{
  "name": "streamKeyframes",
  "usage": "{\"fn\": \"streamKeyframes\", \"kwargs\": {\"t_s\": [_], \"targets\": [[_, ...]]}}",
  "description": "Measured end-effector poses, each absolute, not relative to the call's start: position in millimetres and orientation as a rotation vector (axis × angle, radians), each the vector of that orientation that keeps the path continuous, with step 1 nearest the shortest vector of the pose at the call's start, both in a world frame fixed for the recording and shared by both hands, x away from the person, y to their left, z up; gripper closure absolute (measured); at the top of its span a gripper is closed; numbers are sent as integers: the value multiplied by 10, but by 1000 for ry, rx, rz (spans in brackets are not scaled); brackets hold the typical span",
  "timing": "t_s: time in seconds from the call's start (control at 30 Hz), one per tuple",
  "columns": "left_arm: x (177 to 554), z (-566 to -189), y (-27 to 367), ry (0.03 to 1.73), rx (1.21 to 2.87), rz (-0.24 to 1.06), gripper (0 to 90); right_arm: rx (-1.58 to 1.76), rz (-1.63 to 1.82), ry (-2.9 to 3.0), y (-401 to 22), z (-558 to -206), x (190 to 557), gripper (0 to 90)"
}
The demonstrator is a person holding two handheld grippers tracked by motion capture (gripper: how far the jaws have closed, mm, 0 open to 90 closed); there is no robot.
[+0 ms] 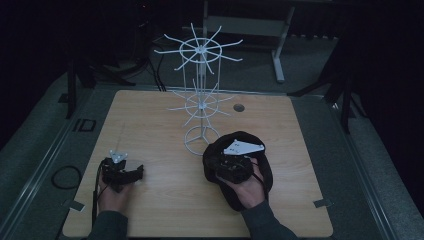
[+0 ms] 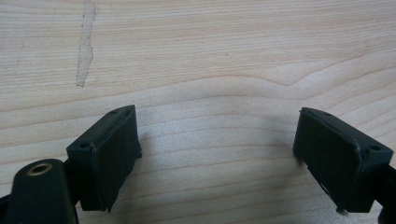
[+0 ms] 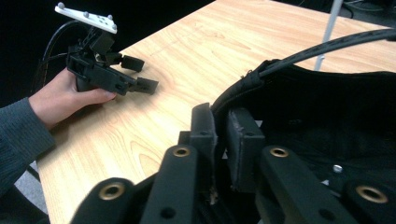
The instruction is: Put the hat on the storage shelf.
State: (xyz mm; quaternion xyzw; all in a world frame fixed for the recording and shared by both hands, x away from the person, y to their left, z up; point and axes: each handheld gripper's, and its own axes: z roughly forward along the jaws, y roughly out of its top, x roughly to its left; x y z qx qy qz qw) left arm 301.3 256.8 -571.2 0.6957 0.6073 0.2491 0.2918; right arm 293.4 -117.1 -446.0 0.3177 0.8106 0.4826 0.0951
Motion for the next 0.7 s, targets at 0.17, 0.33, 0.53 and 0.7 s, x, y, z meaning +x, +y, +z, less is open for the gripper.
{"fn": "streamKeyframes", "kwargs": {"t_s": [0.17, 0.33, 0.53, 0.7], "targets": [[3013, -5711, 2566, 1620, 1854, 663, 146, 925, 1430, 2390, -1221, -4432, 2903, 870], [3014, -5712, 2566, 1620, 1854, 663, 146, 890, 1442, 2399, -1241, -4396, 2853, 878], [3014, -5713, 2566, 1619, 1853, 664, 146, 829, 1456, 2418, -1237, -4352, 2802, 880], [3014, -5713, 2566, 1618, 1853, 664, 146, 804, 1480, 2428, -1239, -4331, 2778, 880]]}}
